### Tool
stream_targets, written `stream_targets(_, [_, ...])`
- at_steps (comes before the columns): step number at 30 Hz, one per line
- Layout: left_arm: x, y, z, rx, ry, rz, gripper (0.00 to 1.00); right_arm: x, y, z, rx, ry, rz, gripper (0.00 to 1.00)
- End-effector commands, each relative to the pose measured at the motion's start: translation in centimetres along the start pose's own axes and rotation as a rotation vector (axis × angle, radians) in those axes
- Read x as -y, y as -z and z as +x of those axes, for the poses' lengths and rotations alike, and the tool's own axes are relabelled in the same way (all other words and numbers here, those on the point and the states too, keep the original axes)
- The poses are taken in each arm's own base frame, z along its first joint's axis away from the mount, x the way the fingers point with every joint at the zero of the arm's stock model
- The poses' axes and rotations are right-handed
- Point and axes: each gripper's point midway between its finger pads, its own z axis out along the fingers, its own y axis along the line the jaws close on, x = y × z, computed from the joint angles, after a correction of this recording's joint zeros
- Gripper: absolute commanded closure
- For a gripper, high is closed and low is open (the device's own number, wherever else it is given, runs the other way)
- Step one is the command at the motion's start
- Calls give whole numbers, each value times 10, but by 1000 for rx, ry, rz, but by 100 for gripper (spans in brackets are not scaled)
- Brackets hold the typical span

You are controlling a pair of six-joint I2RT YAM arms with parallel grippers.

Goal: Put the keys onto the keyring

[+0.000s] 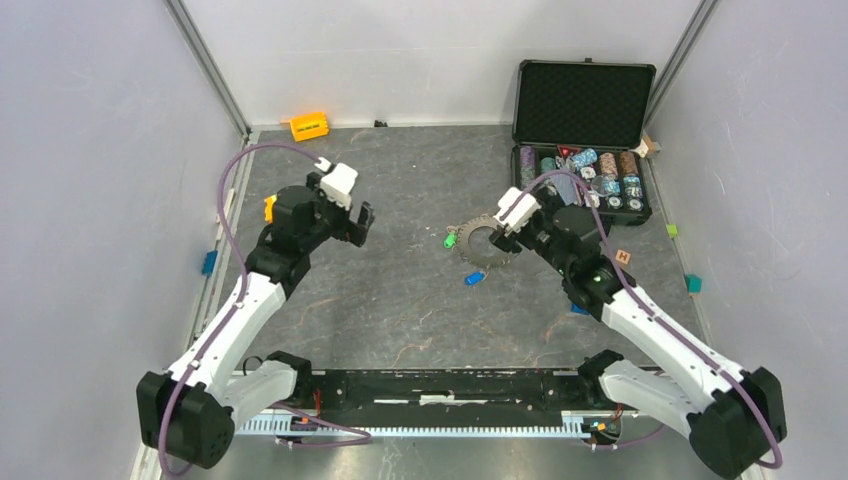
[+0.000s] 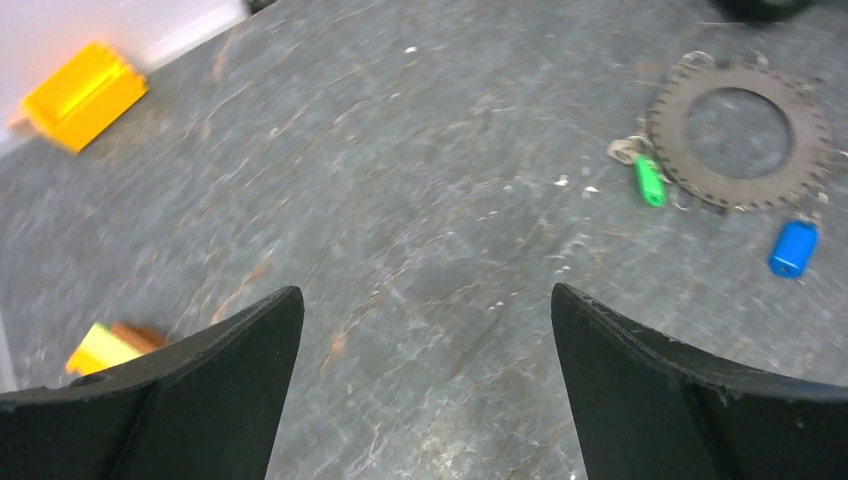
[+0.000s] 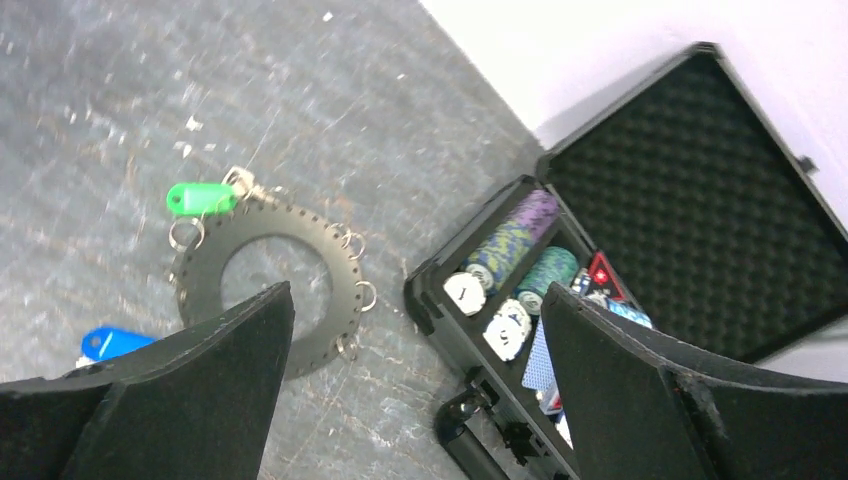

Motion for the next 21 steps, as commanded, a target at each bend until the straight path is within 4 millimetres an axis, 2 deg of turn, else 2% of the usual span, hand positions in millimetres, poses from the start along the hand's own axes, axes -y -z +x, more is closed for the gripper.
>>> stream_targets(1, [-39, 17, -29, 167, 141, -162, 0, 31, 18, -22, 118, -188, 189, 2])
stream_targets(5, [-51, 31, -46, 236, 127, -226, 0, 37, 28, -27, 142, -203, 216, 2])
stream_targets(8, [-50, 38, -49, 248, 106, -231, 0, 35, 38, -32, 202, -172, 217, 2])
stream_targets(13, [-44, 45, -51, 260, 73, -206, 0, 49, 59, -41, 260, -168, 291, 2])
stream_targets(21, [-38, 41, -49, 257, 86, -171, 0, 39, 54, -35, 253, -160, 257, 2])
